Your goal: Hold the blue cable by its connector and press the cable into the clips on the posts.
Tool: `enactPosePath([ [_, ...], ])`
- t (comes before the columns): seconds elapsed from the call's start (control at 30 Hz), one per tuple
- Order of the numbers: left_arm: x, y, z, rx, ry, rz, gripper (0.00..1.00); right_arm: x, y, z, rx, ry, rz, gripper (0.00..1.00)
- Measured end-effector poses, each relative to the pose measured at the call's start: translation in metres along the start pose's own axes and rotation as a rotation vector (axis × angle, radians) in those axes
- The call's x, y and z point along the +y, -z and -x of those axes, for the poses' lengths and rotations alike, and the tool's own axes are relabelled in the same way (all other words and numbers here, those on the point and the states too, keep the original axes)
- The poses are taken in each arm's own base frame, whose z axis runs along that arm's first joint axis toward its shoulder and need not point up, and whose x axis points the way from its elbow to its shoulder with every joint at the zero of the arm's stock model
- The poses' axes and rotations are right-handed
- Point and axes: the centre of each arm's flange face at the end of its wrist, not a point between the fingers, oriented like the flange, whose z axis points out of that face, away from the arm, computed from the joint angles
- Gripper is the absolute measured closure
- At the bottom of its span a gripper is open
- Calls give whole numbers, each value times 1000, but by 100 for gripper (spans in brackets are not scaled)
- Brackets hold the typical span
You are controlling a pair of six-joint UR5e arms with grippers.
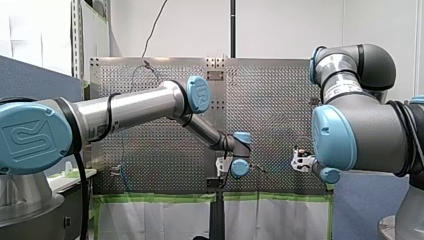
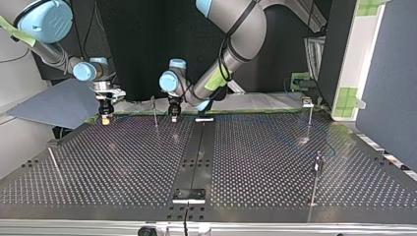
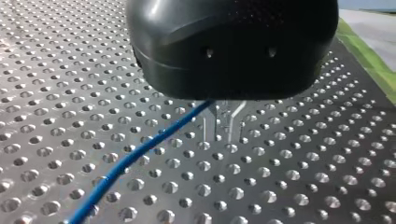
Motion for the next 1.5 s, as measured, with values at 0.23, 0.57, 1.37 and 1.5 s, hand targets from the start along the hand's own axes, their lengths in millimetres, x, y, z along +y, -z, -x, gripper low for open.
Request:
enactPosePath([
  [0.23,2,8,-12,4,-1,15,5,-2,0,1,-5,-2,-8,100],
  [0.57,0,22,-32,50,-58,-47,2,-6,0,1,-11,-6,-12,100],
  [1.37,-53,84,-8,63,-115,-264,2,-14,1,4,-22,-12,-23,100],
  [1.5,-57,90,-10,79,-119,-279,2,-14,1,4,-23,-13,-23,100],
])
